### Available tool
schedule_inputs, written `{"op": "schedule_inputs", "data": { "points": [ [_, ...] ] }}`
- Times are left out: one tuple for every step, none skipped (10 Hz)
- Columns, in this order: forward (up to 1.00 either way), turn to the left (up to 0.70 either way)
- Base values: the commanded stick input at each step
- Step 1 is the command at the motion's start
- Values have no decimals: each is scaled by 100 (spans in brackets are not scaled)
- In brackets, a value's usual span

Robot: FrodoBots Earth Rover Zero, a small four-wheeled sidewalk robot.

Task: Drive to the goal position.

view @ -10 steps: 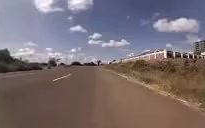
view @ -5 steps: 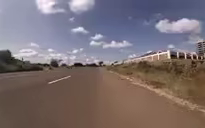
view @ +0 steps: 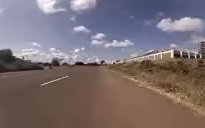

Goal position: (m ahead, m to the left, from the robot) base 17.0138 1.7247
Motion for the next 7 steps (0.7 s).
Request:
{"op": "schedule_inputs", "data": {
  "points": [
    [100, 5],
    [100, 5],
    [100, 5],
    [100, 5],
    [100, -10],
    [100, -35],
    [100, -13]
  ]
}}
